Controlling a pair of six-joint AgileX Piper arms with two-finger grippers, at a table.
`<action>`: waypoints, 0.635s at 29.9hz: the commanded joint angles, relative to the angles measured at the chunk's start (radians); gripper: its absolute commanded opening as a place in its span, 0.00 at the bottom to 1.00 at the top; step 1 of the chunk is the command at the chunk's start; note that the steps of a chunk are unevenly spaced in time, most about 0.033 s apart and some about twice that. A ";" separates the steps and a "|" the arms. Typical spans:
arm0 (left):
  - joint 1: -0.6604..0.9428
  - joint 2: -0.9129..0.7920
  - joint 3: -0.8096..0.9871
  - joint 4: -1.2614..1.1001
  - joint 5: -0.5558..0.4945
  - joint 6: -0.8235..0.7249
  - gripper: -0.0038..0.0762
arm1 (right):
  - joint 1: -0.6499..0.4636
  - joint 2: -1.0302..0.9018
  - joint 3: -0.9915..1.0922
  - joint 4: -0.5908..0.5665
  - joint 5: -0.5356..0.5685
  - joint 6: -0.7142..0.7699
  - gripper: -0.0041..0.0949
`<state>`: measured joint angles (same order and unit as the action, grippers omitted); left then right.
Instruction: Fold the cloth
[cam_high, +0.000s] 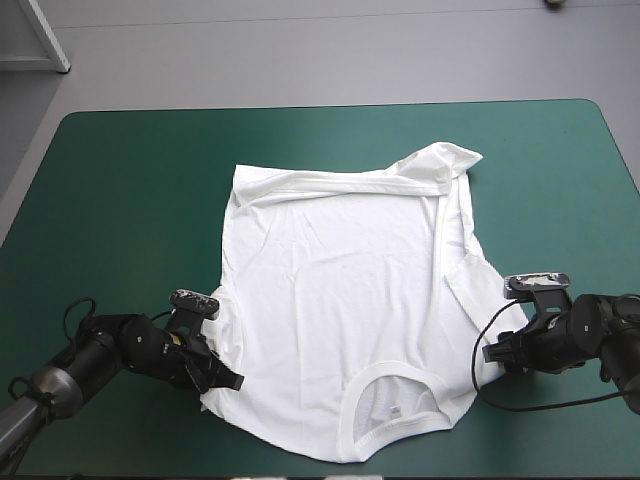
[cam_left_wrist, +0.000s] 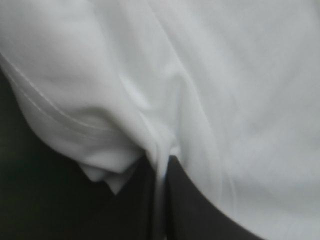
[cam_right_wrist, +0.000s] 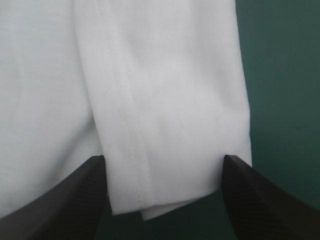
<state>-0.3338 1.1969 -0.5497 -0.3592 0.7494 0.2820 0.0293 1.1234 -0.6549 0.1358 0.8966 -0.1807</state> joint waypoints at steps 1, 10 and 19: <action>-0.009 0.004 -0.011 -0.002 -0.051 -0.004 0.07 | -0.007 0.033 -0.020 -0.001 -0.034 -0.006 0.68; -0.009 0.004 -0.011 -0.002 -0.053 -0.004 0.07 | -0.007 0.126 -0.020 -0.003 -0.047 -0.006 0.33; -0.009 -0.032 -0.038 -0.002 -0.094 -0.006 0.07 | -0.007 0.103 -0.049 0.061 -0.029 -0.058 0.03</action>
<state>-0.3338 1.1921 -0.5515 -0.3580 0.7420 0.2820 0.0261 1.2593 -0.6613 0.1313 0.8590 -0.2023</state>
